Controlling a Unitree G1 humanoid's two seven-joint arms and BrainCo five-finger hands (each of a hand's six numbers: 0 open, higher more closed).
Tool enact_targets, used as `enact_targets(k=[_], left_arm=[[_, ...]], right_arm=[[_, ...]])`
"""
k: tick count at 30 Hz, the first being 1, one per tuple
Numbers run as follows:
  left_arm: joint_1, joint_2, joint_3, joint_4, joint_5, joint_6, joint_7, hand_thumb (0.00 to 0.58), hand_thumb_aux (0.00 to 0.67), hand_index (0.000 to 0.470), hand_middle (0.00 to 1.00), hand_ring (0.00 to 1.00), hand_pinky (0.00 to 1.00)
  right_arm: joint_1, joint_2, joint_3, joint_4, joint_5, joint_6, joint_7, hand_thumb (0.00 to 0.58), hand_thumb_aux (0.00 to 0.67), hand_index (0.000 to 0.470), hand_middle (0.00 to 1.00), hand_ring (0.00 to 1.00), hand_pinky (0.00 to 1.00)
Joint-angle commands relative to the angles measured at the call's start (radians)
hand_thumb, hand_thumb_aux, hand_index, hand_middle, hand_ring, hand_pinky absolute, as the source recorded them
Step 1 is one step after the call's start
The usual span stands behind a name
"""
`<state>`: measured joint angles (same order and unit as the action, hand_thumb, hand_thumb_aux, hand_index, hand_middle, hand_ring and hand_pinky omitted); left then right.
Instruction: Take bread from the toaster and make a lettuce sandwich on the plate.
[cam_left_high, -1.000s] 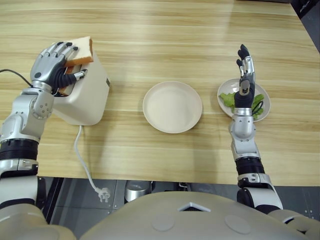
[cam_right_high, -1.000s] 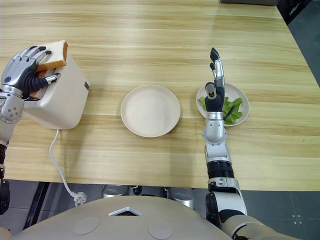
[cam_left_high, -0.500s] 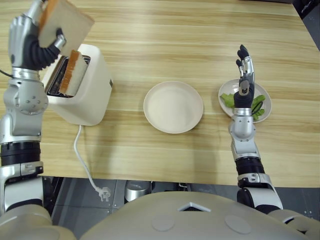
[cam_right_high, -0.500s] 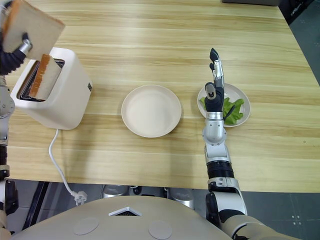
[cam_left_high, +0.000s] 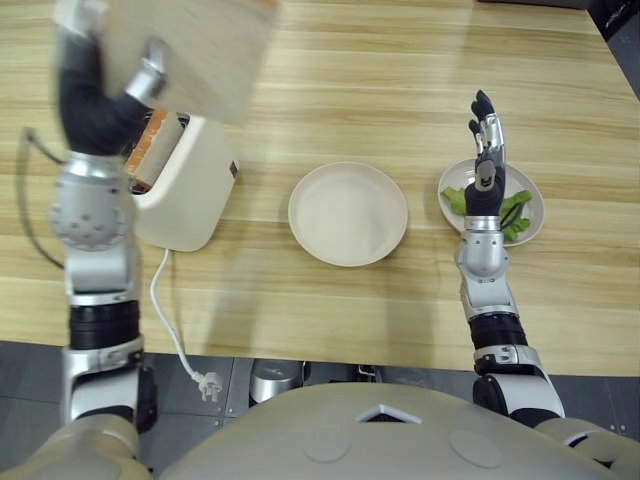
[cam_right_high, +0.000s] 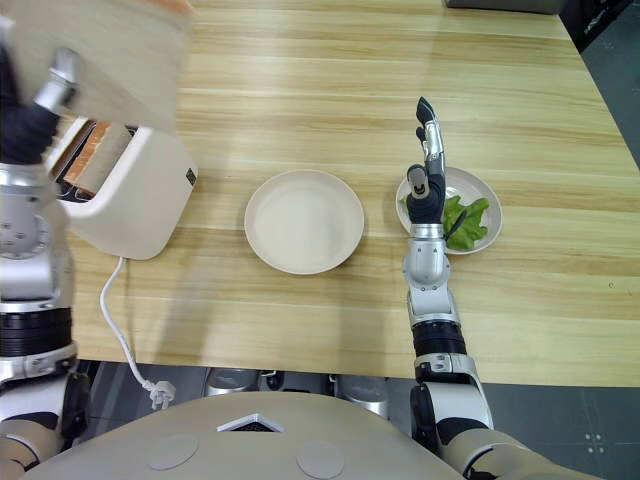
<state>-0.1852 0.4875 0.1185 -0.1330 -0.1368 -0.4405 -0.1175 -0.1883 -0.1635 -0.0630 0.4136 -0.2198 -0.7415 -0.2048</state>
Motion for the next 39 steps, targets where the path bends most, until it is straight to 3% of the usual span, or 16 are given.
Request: enact_targets(k=[1,11,17,18,19,20,21,35,39], left_arm=[[0.023,-0.076,-0.1,0.077,0.009,0.069,-0.073,0.58,0.67,0.46,1.0,1.0,1.0],[0.014,-0.248,-0.284,0.333,0.119,0.166,-0.162,0.58,0.67,0.46,1.0,1.0,1.0],[0.004,-0.287,-0.386,0.489,0.243,0.148,-0.179,0.58,0.67,0.46,1.0,1.0,1.0],[-0.003,-0.282,-0.41,0.519,0.293,0.135,-0.159,0.58,0.67,0.46,0.63,0.63,0.63],[-0.01,-0.276,-0.432,0.549,0.349,0.12,-0.127,0.58,0.67,0.46,0.63,0.63,0.63],[-0.016,-0.269,-0.449,0.576,0.404,0.106,-0.084,0.265,0.176,0.121,0.0,0.0,0.0],[-0.02,-0.267,-0.455,0.595,0.433,0.093,-0.055,0.0,0.0,0.0,0.0,0.0,0.0],[-0.009,-0.257,-0.232,0.3,0.452,-0.233,0.223,0.0,0.0,0.0,0.0,0.0,0.0],[0.021,-0.253,-0.177,0.18,0.45,-0.287,0.251,0.0,0.0,0.0,0.0,0.0,0.0]], right_arm=[[-0.008,-0.001,-0.001,0.021,0.007,-0.001,0.001,0.0,0.0,0.0,0.0,0.0,0.0],[-0.019,0.001,-0.009,0.037,0.038,0.002,0.016,0.0,0.0,0.0,0.0,0.0,0.0],[-0.033,-0.004,-0.018,0.061,0.067,0.0,0.031,0.0,0.0,0.0,0.0,0.0,0.0],[-0.033,-0.004,-0.019,0.063,0.066,-0.001,0.031,0.0,0.0,0.0,0.0,0.0,0.0],[-0.034,-0.005,-0.02,0.064,0.065,-0.002,0.032,0.0,0.0,0.0,0.0,0.0,0.0],[-0.035,-0.005,-0.02,0.065,0.064,-0.002,0.033,0.0,0.0,0.0,0.0,0.0,0.0],[-0.035,-0.005,-0.02,0.065,0.063,-0.003,0.033,0.0,0.0,0.0,0.0,0.0,0.0],[-0.032,-0.026,-0.027,0.062,0.07,0.0,0.05,0.0,0.0,0.0,0.0,0.0,0.0],[-0.043,-0.142,-0.032,0.056,-0.089,0.018,-0.005,0.0,0.0,0.0,0.0,0.0,0.0]])
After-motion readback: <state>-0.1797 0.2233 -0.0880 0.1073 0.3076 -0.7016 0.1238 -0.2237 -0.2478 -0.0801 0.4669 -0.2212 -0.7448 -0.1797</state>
